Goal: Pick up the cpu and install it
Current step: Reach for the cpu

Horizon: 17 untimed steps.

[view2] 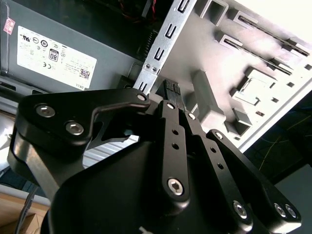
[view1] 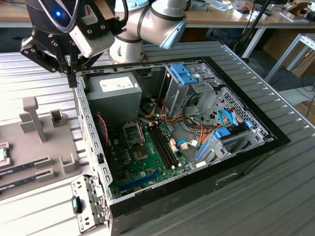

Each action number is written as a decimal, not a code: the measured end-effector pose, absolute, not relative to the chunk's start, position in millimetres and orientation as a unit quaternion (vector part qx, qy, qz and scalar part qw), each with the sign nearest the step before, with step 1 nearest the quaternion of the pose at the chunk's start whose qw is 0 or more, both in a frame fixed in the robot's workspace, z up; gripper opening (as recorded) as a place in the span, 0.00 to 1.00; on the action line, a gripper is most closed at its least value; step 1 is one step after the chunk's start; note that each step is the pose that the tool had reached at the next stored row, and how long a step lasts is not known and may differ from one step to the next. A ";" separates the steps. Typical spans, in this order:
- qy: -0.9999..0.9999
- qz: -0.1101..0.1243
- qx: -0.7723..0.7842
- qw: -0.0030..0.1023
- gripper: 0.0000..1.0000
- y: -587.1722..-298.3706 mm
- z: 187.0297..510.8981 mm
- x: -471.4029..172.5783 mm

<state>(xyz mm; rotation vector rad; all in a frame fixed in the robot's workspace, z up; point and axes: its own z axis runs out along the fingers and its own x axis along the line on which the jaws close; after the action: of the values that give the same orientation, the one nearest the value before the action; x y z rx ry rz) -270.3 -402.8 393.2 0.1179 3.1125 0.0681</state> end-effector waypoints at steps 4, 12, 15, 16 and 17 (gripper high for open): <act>0.999 0.022 0.038 0.013 0.11 -402.8 393.2 -271.1; 0.999 0.022 0.038 0.013 0.11 -402.8 393.1 -272.9; 0.999 0.022 0.038 0.013 0.11 -402.8 392.9 -277.2; 0.999 0.022 0.038 0.013 0.11 -402.8 393.0 -277.4; 0.999 0.022 0.038 0.013 0.11 -402.8 392.9 -277.7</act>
<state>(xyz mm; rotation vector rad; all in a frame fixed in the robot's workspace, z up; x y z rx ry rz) -277.7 -402.8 392.9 0.1180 3.1125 0.0681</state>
